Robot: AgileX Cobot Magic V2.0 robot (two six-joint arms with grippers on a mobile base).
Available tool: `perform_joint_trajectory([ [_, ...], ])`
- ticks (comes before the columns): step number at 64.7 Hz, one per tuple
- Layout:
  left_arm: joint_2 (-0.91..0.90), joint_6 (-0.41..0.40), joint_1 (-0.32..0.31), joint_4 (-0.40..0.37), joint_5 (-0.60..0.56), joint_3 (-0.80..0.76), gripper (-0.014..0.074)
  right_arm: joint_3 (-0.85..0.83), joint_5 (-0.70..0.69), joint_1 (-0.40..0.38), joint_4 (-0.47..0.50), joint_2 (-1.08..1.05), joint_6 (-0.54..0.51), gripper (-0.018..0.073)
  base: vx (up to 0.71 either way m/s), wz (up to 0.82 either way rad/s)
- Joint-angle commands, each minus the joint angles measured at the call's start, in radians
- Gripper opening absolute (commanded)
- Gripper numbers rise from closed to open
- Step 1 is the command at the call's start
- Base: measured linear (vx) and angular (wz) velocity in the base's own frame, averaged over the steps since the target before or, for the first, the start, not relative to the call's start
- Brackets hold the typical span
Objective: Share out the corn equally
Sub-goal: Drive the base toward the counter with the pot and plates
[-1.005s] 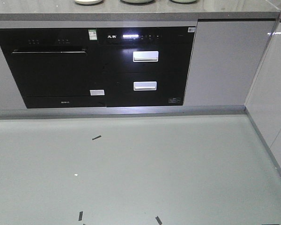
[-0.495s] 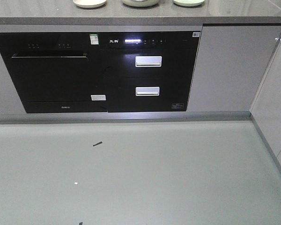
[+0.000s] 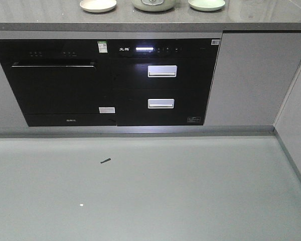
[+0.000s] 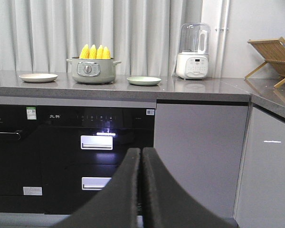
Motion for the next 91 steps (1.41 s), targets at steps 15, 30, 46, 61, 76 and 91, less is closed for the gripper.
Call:
perform_joint_trajectory([
  [15,-0.017,-0.008,0.002,-0.003,-0.076,-0.002,-0.0006,0.01,-0.075,-0.006,-0.009,-0.005,-0.008,-0.0004,0.11,0.02],
  [30,-0.017,-0.008,0.002,-0.003,-0.076,-0.002,-0.0006,0.01,-0.075,-0.006,-0.009,-0.005,-0.008,-0.0004,0.11,0.02],
  [46,-0.017,-0.008,0.002,-0.003,-0.076,-0.002,-0.0006,0.01,-0.075,-0.006,-0.009,-0.005,-0.008,-0.0004,0.1,0.01],
  [61,-0.017,-0.008,0.002,-0.003,-0.076,-0.002,-0.0006,0.01,-0.075,-0.006,-0.009,-0.005,-0.008,-0.0004,0.09,-0.01],
  [76,-0.017,-0.008,0.002,-0.003,-0.076,-0.002,-0.0006,0.01,-0.075,-0.006,-0.009,-0.005,-0.008,-0.0004,0.09,-0.02],
  [91,-0.017,-0.008,0.002,-0.003,-0.076,-0.002,-0.0006,0.01,-0.075,-0.006,-0.009,-0.005,-0.008,-0.0004,0.08,-0.02],
])
